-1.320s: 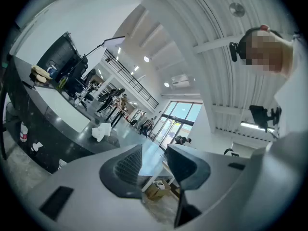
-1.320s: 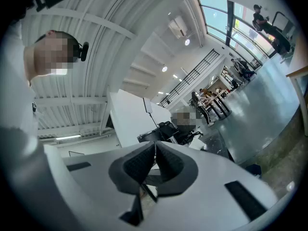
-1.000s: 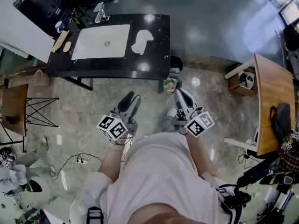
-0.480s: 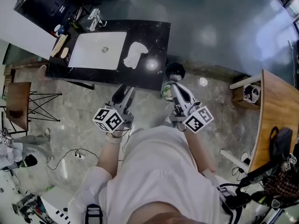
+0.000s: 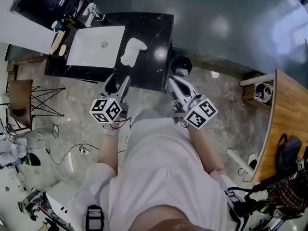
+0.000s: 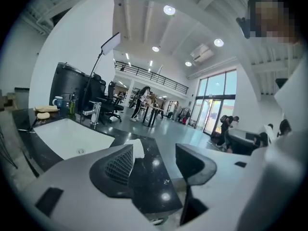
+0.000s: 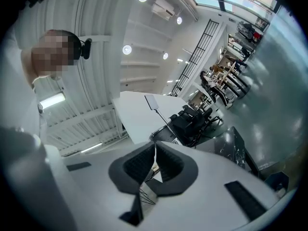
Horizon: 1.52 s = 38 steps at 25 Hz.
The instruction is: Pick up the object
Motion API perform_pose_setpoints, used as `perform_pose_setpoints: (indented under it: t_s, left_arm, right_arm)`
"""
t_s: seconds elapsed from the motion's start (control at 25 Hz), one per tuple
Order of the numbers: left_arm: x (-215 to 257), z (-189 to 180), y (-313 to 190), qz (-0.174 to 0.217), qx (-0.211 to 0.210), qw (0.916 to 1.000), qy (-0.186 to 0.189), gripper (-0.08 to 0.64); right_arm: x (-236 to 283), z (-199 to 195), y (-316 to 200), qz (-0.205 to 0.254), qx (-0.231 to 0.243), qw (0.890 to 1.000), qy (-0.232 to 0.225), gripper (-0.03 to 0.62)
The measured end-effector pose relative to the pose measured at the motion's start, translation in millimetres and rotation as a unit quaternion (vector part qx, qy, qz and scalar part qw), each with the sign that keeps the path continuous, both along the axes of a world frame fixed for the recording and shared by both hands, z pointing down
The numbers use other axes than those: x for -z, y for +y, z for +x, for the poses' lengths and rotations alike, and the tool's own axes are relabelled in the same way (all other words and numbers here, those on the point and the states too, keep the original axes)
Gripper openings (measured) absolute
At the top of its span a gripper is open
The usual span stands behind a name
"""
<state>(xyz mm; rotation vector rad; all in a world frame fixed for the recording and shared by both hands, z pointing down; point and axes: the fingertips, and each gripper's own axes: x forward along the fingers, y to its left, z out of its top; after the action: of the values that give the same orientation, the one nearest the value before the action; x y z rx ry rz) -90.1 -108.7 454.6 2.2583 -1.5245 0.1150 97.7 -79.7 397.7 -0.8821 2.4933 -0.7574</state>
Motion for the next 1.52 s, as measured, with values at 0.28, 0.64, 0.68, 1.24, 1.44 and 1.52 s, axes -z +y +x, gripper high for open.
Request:
perform_pose_setpoints:
  t_s: [0.28,0.64,0.68,1.24,1.44,1.52]
  left_arm:
    - [-27,-19,-47,-0.031,-0.037,0.9970,-0.061,0.295]
    - [-79,-19,-111,-0.080,-0.120,0.9793,-0.142,0.330]
    - [-85,-18,-117,-0.087,-0.129,0.9756,-0.155,0.330]
    - [-162,-7,-156,-0.189,-0.199,0.9343,-0.227,0.345]
    - [-181,-4,-167,-0.193,-0.178,0.9254,-0.274,0.365]
    - [-182,-1,-171,-0.187,-0.178,0.9253,-0.278,0.374]
  right_arm:
    - [-17,-21,-26,-0.034,0.000,0.999,0.029,0.023]
    - [-29,-59,-62,-0.075,-0.003,0.994,0.074,0.023]
    - [-31,-60,-64,-0.079,-0.003,0.994,0.078,0.023]
    - [-45,-50,-71,-0.102,-0.056,0.987,0.108,0.023]
    - [-51,-48,-70,-0.114,-0.069,0.986,0.105,0.023]
    - [-52,-46,-70,-0.116,-0.075,0.985,0.104,0.023]
